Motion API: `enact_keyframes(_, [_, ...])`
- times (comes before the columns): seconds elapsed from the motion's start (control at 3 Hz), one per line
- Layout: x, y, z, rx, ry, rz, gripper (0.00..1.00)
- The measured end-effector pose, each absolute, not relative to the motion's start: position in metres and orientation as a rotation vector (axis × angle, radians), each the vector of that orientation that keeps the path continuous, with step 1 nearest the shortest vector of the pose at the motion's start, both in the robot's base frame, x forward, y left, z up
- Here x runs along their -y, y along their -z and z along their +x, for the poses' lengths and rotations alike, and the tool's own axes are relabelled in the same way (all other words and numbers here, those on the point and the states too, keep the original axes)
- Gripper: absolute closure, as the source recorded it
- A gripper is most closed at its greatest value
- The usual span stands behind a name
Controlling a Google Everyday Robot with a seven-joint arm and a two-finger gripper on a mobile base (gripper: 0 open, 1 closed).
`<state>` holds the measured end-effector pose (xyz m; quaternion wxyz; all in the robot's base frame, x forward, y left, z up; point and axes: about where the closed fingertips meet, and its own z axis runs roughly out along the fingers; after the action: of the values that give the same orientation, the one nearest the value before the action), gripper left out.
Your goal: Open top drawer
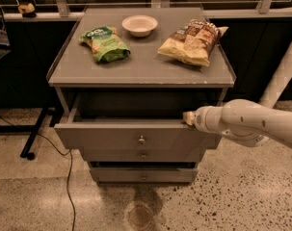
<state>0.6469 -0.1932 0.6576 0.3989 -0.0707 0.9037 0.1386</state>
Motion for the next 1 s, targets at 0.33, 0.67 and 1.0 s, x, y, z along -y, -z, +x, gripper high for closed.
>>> enact_keyframes(0.33, [0.197, -0.653, 0.636, -2.318, -0.368, -0.159, 1.0])
enact_keyframes(0.67, [0.197, -0.654, 0.636, -2.318, -0.368, -0.159, 1.0])
enact_keyframes(1.0, [0.199, -0.649, 0.626, -2.352, -0.383, -0.144, 1.0])
